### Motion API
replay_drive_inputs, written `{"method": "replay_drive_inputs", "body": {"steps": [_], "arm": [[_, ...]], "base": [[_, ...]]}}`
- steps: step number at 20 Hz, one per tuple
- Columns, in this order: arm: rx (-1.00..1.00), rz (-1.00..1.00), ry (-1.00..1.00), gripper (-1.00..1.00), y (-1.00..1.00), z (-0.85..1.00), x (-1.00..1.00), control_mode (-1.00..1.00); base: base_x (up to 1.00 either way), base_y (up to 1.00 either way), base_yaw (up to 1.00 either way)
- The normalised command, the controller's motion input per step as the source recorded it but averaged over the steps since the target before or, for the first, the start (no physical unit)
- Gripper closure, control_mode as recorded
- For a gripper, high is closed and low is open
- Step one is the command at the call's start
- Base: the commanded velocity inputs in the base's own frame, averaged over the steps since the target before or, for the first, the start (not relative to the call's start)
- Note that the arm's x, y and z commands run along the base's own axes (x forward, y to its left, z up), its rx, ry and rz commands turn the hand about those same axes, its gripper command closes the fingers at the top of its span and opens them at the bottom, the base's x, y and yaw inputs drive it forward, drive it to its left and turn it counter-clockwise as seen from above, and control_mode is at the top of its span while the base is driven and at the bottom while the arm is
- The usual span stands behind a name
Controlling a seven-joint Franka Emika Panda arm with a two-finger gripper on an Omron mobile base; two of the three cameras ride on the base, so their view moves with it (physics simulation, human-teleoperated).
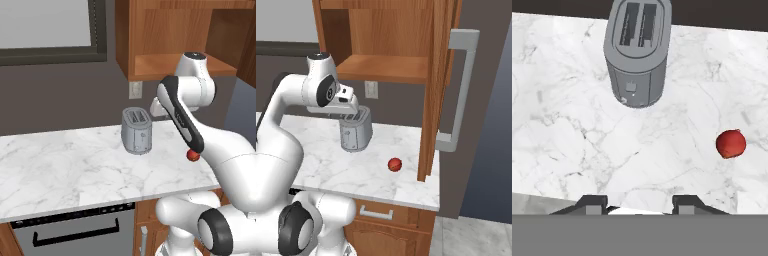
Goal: Pick the onion from the counter and place it in the cabinet. Then close the cabinet.
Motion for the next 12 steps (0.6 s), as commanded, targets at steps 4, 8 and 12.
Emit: {"method": "replay_drive_inputs", "body": {"steps": [4, 8, 12], "arm": [[-0.01, 0.00, 0.01, -1.00, 0.00, -0.17, 0.00, -1.00], [0.00, -0.01, 0.00, -1.00, -0.41, -0.33, -0.04, -1.00], [0.00, -0.04, 0.00, -1.00, -0.80, -0.39, -0.09, -1.00]], "base": [[0.00, 0.00, 0.00], [0.00, 0.00, 0.00], [0.00, 0.00, 0.00]]}}
